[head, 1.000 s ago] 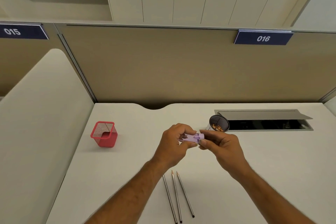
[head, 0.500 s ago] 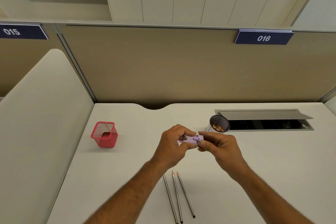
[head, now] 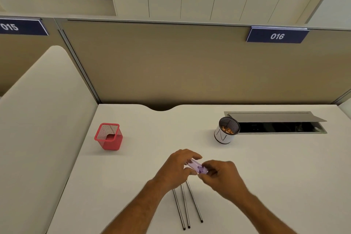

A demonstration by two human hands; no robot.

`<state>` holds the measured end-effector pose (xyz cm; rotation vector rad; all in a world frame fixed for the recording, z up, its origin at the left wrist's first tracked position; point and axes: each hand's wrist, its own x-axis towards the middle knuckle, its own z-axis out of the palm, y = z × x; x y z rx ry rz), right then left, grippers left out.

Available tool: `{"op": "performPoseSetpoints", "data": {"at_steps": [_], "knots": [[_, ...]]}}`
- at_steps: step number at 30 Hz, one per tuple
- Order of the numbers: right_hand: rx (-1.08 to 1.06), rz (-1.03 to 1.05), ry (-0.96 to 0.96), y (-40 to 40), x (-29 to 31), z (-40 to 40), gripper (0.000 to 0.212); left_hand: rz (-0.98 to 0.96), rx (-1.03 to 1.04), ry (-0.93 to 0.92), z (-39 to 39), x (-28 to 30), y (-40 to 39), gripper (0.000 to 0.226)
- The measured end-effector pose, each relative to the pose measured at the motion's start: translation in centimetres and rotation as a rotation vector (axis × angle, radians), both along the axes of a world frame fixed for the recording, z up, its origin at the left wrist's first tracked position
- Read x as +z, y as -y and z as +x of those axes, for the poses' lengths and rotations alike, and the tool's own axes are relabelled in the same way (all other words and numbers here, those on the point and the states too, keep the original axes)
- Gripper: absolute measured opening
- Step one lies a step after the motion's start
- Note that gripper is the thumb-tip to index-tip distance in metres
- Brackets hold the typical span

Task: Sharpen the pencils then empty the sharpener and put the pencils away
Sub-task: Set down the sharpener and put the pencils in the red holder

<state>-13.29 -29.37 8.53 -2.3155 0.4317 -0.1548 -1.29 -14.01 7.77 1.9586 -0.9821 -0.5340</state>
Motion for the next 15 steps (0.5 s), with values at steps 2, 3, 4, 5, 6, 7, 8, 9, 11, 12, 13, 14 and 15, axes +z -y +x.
{"op": "performPoseSetpoints", "data": {"at_steps": [2, 3, 4, 5, 6, 7, 8, 9, 11, 12, 13, 14, 15], "knots": [[-0.127, 0.002, 0.000, -1.0, -2.1, -0.9, 0.016, -0.012, 0.098, -0.059, -0.6, -1.5, -0.8, 0.056], [-0.204, 0.026, -0.015, -1.5, -3.2, -1.5, 0.015, 0.003, 0.154, -0.064, -0.8, -2.2, -1.4, 0.059], [-0.280, 0.045, -0.041, -1.9, -4.3, -2.1, 0.014, 0.037, 0.207, -0.049, -1.0, -3.1, -2.2, 0.060], [-0.348, 0.053, -0.072, -2.2, -5.3, -2.7, 0.014, 0.082, 0.250, -0.013, -1.2, -4.0, -3.1, 0.059], [-0.404, 0.053, -0.108, -2.4, -6.3, -3.3, 0.014, 0.137, 0.279, 0.038, -1.4, -5.0, -4.4, 0.058], [-0.453, 0.052, -0.141, -2.5, -7.1, -3.9, 0.015, 0.198, 0.294, 0.102, -1.5, -6.1, -5.7, 0.057], [-0.495, 0.055, -0.170, -2.6, -7.8, -4.4, 0.015, 0.263, 0.301, 0.173, -1.8, -7.1, -7.1, 0.057], [-0.528, 0.061, -0.196, -2.6, -8.5, -4.9, 0.016, 0.320, 0.312, 0.242, -2.0, -8.0, -8.5, 0.058], [-0.572, 0.070, -0.241, -2.7, -9.5, -5.7, 0.017, 0.434, 0.350, 0.336, -2.8, -9.6, -11.1, 0.066], [-0.587, 0.068, -0.261, -2.7, -9.9, -6.0, 0.017, 0.495, 0.365, 0.352, -3.2, -10.3, -12.2, 0.078], [-0.595, 0.060, -0.278, -2.7, -10.2, -6.3, 0.016, 0.560, 0.363, 0.344, -3.6, -11.0, -13.1, 0.093], [-0.596, 0.049, -0.294, -2.7, -10.5, -6.4, 0.016, 0.620, 0.360, 0.333, -3.9, -11.6, -13.8, 0.104], [-0.590, 0.036, -0.308, -2.7, -10.7, -6.5, 0.015, 0.668, 0.357, 0.323, -4.2, -12.1, -14.3, 0.107]]}}
